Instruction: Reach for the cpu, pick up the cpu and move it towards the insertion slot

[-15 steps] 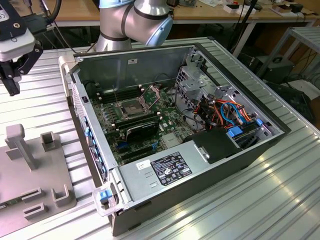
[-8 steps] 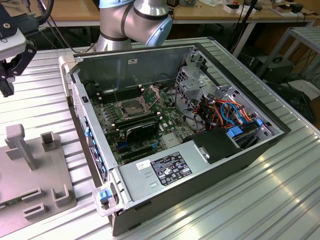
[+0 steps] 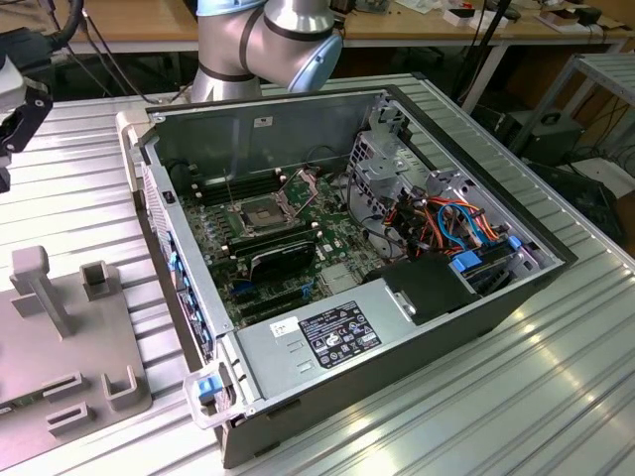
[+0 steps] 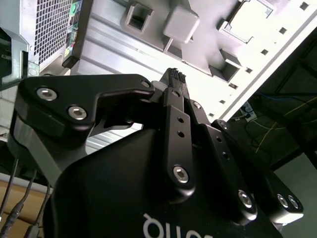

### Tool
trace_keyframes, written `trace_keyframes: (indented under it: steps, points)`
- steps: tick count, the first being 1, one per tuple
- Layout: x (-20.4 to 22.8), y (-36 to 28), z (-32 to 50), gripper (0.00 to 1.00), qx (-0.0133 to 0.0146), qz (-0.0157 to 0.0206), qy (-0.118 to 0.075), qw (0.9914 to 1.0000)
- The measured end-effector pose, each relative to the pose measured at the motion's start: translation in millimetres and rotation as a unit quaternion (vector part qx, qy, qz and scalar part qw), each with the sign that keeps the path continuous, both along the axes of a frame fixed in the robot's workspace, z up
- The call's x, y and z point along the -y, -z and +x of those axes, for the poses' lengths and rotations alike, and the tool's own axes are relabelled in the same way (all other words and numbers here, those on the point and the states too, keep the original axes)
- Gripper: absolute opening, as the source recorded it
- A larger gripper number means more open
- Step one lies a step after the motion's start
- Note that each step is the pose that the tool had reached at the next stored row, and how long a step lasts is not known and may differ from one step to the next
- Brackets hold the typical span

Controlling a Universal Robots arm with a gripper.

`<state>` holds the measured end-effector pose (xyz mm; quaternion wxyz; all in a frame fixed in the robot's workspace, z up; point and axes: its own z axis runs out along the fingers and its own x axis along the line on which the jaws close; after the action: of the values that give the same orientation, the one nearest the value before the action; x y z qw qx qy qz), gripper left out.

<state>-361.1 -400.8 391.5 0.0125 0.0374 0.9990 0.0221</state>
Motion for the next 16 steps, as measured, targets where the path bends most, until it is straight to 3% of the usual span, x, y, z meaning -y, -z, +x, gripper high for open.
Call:
trace_keyframes:
  steps: [9, 16]
  points:
    - [5.9, 0.9, -34.9, 0.11, 0.0, 0.0, 0.0, 1.0]
    - [7.1, 2.3, -54.2, 0.11, -0.0008, 0.0, 0.0, 1.0]
